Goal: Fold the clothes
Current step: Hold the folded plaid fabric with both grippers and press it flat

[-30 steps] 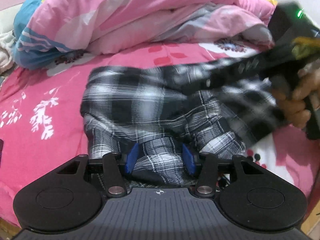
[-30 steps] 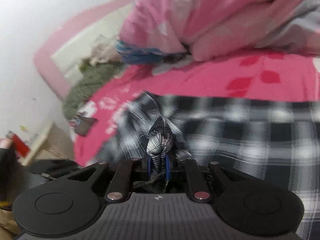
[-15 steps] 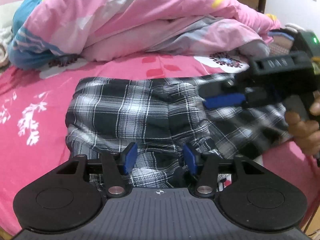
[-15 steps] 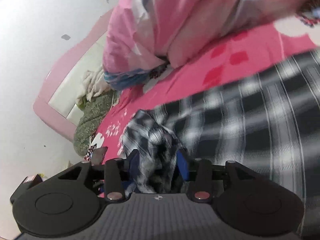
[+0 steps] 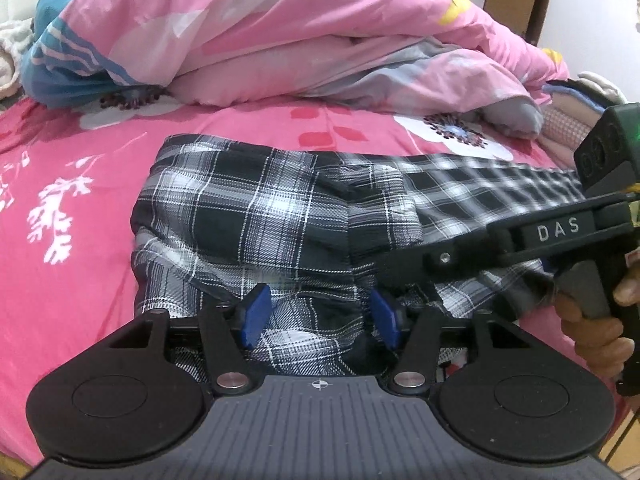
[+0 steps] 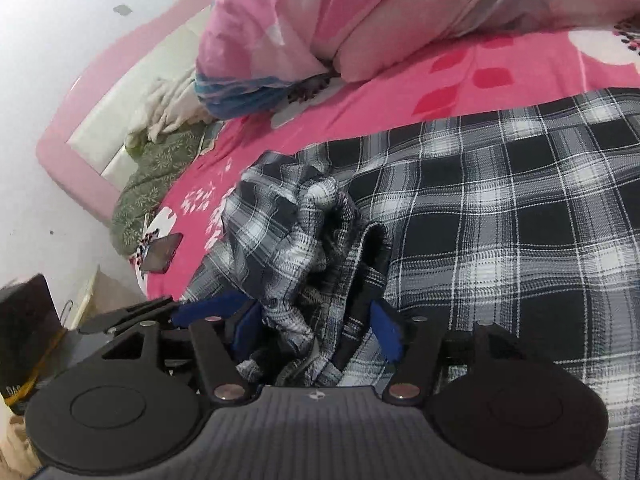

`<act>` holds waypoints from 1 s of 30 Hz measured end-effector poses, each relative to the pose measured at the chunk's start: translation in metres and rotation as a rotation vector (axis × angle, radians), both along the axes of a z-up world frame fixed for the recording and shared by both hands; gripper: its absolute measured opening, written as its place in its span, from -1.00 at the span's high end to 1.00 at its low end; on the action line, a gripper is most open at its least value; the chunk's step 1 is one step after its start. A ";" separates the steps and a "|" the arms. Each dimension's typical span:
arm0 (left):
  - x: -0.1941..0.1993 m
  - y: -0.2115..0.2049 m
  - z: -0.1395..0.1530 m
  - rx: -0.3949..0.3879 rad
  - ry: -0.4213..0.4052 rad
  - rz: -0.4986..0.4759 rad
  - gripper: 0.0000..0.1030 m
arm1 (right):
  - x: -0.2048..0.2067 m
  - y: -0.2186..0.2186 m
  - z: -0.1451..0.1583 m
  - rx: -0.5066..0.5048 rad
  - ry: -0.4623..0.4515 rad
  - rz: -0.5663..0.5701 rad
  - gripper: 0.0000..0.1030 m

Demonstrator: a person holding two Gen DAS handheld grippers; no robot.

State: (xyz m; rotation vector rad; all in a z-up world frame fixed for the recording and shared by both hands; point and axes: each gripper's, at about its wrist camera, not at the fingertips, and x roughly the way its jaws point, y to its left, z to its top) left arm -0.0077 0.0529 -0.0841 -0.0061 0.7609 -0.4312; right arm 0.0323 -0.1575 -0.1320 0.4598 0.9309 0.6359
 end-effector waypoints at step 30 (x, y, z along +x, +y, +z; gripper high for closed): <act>-0.001 -0.010 0.001 0.115 0.000 0.074 -0.58 | 0.010 0.015 -0.003 0.061 0.099 -0.157 -1.00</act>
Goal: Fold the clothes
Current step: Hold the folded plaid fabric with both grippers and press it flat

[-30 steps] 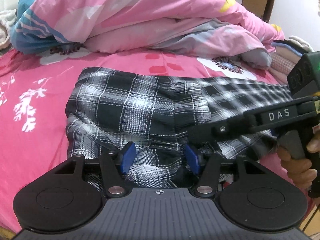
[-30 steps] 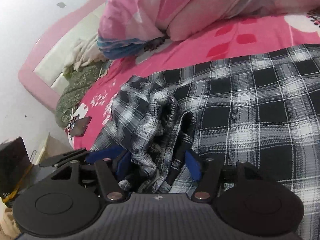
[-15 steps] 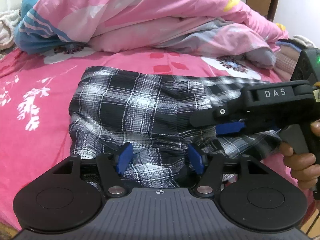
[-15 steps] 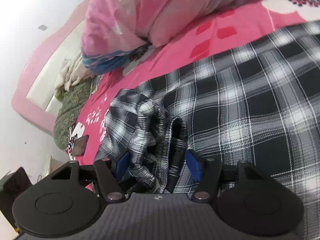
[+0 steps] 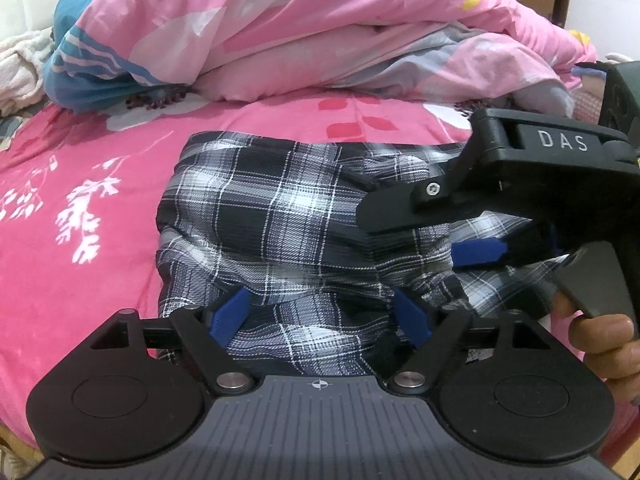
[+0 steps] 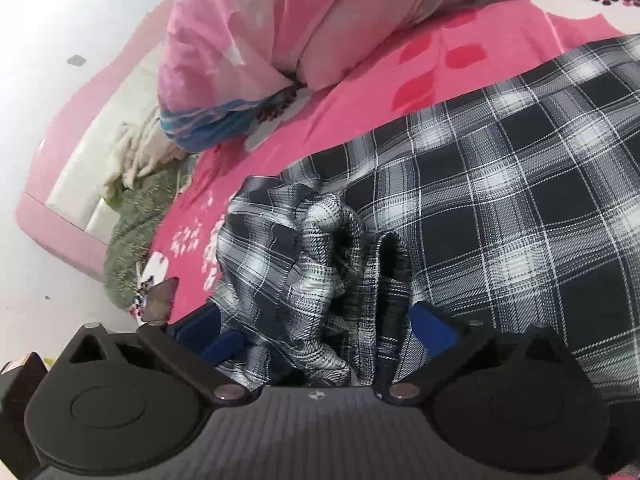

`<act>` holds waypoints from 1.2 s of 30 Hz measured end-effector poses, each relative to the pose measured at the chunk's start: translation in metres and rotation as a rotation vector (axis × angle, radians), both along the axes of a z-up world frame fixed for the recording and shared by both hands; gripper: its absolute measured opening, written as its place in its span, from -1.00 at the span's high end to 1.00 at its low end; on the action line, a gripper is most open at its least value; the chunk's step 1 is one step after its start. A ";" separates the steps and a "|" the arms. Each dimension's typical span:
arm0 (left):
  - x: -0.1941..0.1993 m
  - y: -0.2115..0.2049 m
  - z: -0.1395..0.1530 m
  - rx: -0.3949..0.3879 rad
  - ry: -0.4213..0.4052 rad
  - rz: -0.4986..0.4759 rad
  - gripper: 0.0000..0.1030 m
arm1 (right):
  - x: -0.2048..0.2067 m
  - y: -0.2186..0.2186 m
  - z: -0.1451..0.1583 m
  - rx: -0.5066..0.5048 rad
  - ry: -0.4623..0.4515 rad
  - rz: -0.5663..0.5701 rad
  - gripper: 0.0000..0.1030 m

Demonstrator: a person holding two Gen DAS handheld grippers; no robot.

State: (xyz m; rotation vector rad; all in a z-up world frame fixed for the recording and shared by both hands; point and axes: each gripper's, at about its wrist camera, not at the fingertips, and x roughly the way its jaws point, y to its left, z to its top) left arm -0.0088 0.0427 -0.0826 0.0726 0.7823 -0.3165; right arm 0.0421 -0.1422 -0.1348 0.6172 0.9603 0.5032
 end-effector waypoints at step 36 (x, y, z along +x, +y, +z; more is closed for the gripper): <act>0.001 0.000 0.001 0.009 0.008 0.026 -0.72 | -0.004 0.010 0.001 -0.051 0.035 -0.074 -1.00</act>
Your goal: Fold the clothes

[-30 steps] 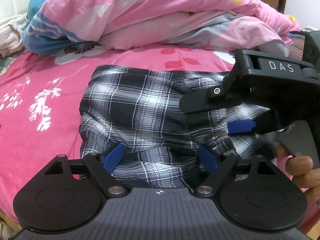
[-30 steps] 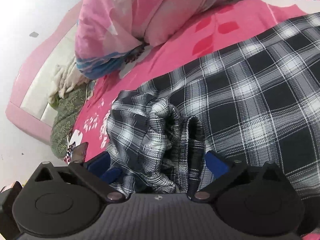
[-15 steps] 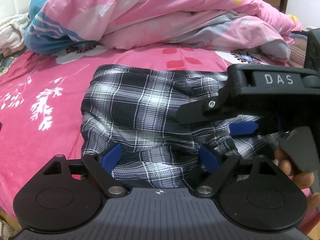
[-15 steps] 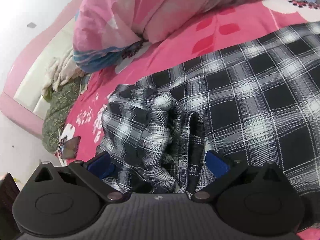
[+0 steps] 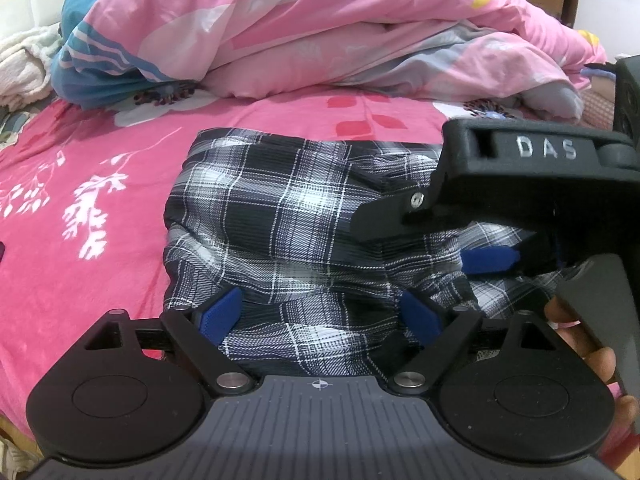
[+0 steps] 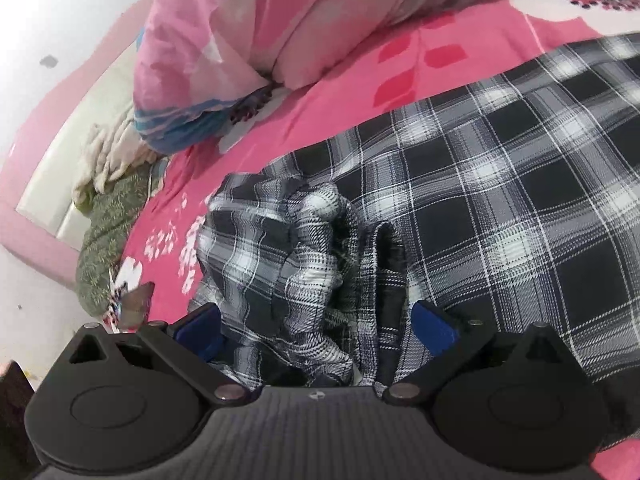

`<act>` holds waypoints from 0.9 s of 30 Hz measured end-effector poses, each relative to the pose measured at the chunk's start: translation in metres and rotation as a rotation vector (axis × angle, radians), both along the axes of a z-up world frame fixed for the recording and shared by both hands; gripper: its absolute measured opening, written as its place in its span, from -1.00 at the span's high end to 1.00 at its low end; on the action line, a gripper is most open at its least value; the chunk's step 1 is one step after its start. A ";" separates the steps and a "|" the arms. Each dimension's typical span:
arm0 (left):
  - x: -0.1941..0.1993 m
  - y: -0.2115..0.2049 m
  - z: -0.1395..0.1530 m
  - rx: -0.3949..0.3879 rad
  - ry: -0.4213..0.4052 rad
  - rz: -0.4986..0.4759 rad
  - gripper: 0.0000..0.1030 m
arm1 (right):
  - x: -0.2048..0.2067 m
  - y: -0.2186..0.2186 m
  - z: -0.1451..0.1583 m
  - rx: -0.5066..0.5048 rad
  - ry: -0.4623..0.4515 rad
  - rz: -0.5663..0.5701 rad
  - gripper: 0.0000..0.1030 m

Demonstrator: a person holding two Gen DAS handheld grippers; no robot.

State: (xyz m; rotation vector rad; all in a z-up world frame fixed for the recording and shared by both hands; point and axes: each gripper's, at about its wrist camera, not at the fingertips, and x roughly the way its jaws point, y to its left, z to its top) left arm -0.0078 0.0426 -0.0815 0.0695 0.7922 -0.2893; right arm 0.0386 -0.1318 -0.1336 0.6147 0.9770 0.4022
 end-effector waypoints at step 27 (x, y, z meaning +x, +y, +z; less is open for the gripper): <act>0.002 0.005 -0.001 -0.025 0.014 0.014 -0.76 | 0.008 -0.034 0.014 0.086 -0.094 0.046 -0.83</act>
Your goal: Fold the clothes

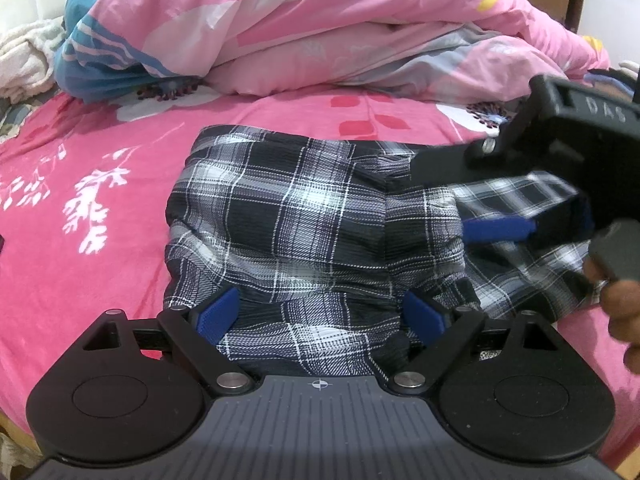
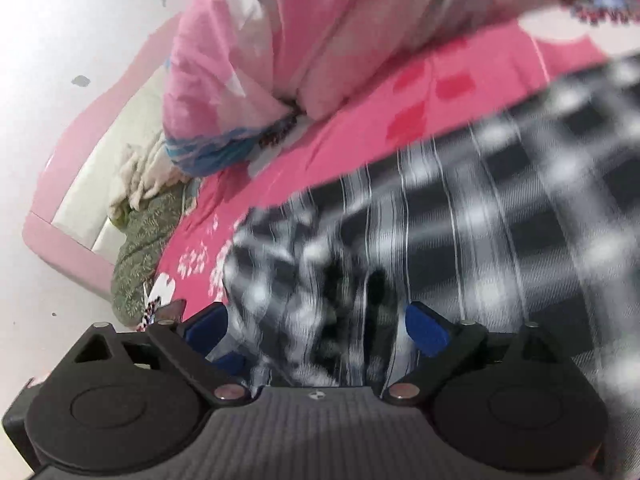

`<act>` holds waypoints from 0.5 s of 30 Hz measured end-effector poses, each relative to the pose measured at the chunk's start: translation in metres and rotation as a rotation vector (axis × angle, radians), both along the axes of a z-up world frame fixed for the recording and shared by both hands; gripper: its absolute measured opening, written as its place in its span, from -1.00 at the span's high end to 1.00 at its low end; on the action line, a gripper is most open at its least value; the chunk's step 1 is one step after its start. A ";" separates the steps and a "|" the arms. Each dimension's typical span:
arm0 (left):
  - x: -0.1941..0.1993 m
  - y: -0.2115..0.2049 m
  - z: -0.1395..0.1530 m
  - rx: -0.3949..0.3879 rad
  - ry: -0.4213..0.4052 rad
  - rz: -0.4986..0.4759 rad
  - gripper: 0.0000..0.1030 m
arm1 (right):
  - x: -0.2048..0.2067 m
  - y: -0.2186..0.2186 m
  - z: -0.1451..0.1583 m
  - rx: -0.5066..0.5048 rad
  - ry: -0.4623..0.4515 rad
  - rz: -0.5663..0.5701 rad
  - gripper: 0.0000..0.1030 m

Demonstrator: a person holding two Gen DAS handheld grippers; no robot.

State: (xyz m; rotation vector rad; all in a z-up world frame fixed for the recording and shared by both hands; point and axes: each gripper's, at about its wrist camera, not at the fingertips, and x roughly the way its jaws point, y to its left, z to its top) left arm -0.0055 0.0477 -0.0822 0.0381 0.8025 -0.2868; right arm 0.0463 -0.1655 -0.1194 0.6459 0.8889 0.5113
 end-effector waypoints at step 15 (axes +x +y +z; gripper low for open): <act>0.002 0.005 -0.001 -0.037 0.026 0.020 -0.79 | 0.050 0.009 -0.019 -0.012 0.044 0.105 -0.66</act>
